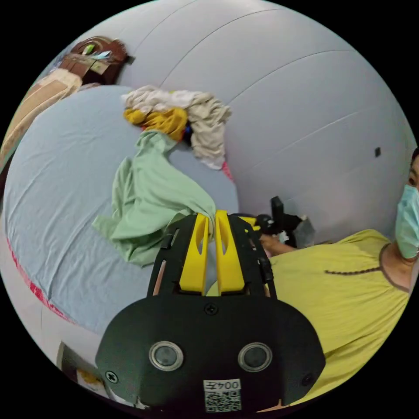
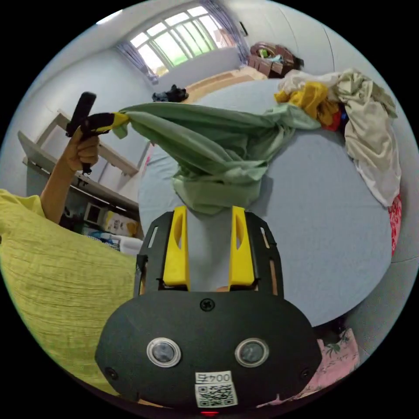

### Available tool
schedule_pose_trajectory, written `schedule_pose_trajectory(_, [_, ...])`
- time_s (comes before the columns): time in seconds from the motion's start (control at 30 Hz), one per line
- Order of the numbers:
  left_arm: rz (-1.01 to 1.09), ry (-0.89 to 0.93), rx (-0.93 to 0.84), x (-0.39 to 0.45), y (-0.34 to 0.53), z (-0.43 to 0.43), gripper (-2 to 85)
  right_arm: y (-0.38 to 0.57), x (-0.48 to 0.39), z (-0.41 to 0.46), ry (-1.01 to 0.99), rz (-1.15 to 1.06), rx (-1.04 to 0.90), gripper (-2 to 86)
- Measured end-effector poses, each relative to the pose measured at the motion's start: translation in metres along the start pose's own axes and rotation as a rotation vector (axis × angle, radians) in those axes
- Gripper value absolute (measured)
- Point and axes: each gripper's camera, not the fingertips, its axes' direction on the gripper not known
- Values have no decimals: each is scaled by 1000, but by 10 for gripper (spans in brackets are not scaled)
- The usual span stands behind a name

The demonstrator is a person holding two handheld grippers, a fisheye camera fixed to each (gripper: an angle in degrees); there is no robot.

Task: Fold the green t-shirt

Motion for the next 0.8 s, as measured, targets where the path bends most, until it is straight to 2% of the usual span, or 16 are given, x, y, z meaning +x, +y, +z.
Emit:
schedule_pose_trajectory(0.1, [146,25,1,38,-18,-17,37,-8,-50,-17,98,-96,59,208])
schedule_pose_trajectory(0.2, [287,37,-26,77,-27,-28,37,-15,-86,-24,207,-179,54,205])
schedule_pose_trajectory(0.27, [363,21,-31,100,-31,-39,37,-17,-103,-35,217,-219,45,173])
schedule_pose_trajectory(0.3, [381,6,-27,106,-32,-43,38,-16,-117,-50,186,-265,55,92])
schedule_pose_trajectory(0.33, [417,-37,-9,115,-33,-52,39,-17,-131,-71,124,-300,81,38])
schedule_pose_trajectory(0.4, [463,-118,42,127,-36,-68,40,-22,-145,-108,-47,-311,113,7])
schedule_pose_trajectory(0.43, [483,-176,84,131,-38,-78,42,-24,-150,-135,-160,-289,161,-1])
schedule_pose_trajectory(0.5, [514,-246,146,134,-41,-90,46,-23,-151,-167,-229,-230,233,-5])
schedule_pose_trajectory(0.57, [546,-344,185,128,-43,-93,53,-17,-144,-187,-216,-147,290,-6])
schedule_pose_trajectory(0.67, [485,-372,149,97,-38,-79,69,3,-113,-191,-63,23,310,-6])
schedule_pose_trajectory(0.73, [399,-396,121,70,-27,-64,93,31,-71,-174,51,199,268,-5])
schedule_pose_trajectory(0.8, [335,-391,86,44,-9,-46,111,60,-35,-152,80,330,202,-3])
